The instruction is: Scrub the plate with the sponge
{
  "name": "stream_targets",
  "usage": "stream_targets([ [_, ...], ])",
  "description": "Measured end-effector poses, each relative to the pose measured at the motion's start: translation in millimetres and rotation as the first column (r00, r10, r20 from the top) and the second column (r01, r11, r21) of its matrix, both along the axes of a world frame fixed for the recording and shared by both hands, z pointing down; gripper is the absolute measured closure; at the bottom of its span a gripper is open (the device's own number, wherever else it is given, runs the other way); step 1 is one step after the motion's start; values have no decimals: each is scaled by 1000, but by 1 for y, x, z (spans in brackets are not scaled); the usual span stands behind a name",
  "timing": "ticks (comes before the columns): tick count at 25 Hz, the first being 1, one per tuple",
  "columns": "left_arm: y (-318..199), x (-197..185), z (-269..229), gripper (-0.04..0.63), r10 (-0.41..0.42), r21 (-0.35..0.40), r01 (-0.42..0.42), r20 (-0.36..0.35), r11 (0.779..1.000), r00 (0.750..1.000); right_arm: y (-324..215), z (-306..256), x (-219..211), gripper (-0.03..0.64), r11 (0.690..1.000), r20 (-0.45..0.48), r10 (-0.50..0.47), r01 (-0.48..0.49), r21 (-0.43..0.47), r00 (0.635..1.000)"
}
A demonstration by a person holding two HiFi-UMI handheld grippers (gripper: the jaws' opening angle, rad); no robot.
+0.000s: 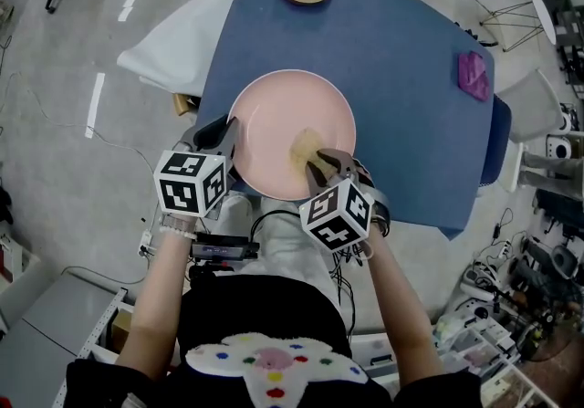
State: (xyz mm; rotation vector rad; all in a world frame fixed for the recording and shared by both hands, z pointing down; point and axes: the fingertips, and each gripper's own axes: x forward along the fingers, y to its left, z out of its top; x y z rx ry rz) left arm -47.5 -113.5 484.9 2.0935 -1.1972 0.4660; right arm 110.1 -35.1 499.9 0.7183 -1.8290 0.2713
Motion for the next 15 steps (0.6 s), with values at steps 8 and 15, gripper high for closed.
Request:
stream_targets([
  [8, 0, -3, 0, 541, -8, -7, 8, 1, 1000, 1000, -35, 0, 20, 518, 997, -43, 64, -62, 47, 997],
  [15, 0, -3, 0, 540, 5, -9, -4, 16, 1000, 1000, -55, -1, 24, 522, 990, -20, 125, -124, 73, 992],
])
